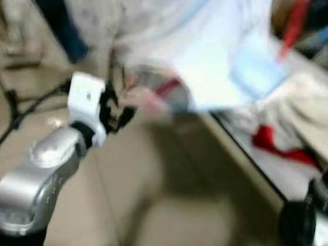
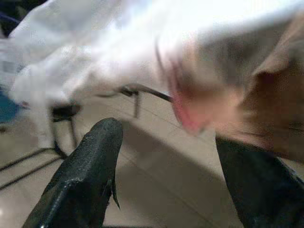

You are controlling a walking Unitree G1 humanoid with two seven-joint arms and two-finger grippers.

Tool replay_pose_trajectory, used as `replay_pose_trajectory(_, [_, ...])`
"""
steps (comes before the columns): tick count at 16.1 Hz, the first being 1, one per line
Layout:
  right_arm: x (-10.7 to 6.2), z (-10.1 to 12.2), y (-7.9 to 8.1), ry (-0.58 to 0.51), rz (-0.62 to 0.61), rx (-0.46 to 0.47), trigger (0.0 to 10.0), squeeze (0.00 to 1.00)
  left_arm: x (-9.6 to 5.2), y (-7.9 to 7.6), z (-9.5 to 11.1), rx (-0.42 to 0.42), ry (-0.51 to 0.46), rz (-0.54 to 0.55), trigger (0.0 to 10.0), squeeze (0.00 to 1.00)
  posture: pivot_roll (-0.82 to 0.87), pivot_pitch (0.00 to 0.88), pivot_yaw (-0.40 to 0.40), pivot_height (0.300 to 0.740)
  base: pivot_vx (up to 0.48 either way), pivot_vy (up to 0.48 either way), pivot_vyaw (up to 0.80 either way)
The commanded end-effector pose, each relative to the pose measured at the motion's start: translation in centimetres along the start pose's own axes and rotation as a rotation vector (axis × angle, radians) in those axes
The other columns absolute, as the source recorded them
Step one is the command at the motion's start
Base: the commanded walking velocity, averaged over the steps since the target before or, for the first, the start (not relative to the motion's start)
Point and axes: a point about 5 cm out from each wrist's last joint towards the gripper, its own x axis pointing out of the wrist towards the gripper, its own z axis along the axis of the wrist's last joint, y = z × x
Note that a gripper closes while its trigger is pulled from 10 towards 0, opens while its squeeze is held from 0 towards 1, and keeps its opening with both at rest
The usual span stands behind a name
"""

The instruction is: Hang hanger

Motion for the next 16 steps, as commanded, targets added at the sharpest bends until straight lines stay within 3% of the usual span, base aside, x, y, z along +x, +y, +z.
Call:
replay_pose_trajectory(1, [-0.4,-0.7,-0.3,0.053,-0.02,-0.042,10.0,0.0,0.0,-0.5,-0.1,0.007,0.003,-0.016,10.0,0.0,0.05,0.0,-0.057,0.74,0.0,0.0,0.8])
replay_pose_trajectory(4, [-1.5,-7.0,-1.6,0.317,-0.107,-0.219,10.0,0.0,-0.1,-1.1,-0.8,0.036,0.046,-0.049,10.0,0.0,0.05,0.0,-0.064,0.74,0.0,0.0,0.8])
replay_pose_trajectory(6, [-2.9,-11.7,-2.8,0.434,-0.202,-0.235,10.0,0.0,-0.6,-1.9,-1.6,0.042,0.087,-0.106,10.0,0.0,0.06,0.0,-0.07,0.74,0.0,0.0,0.8])
replay_pose_trajectory(8, [-4.3,-15.0,-3.9,0.509,-0.271,-0.284,10.0,0.0,-1.1,-2.6,-2.6,0.06,0.139,-0.156,10.0,0.0,0.07,0.0,-0.079,0.74,0.0,0.0,0.8])
replay_pose_trajectory(9, [-4.5,-15.4,-4.0,0.518,-0.278,-0.291,10.0,0.0,-1.1,-2.6,-2.7,0.065,0.141,-0.155,10.0,0.0,0.07,0.0,-0.08,0.74,0.0,0.0,0.8])
replay_pose_trajectory(12, [-8.4,-18.1,-6.4,0.573,-0.5,-0.274,10.0,0.0,0.0,-1.7,-3.7,0.082,0.133,-0.058,10.0,0.0,0.08,0.0,-0.086,0.74,0.0,0.0,0.27])
replay_pose_trajectory(15, [-9.9,-18.8,-6.0,0.591,-0.507,-0.257,10.0,0.0,1.1,-1.9,-4.3,0.128,0.124,-0.048,10.0,0.0,0.07,0.0,-0.07,0.74,0.0,0.0,0.0])
replay_pose_trajectory(16, [-10.0,-18.9,-5.6,0.587,-0.502,-0.251,10.0,0.0,1.6,-2.6,-4.2,0.117,0.103,-0.092,10.0,0.0,0.06,0.0,-0.06,0.74,0.0,0.0,0.0])
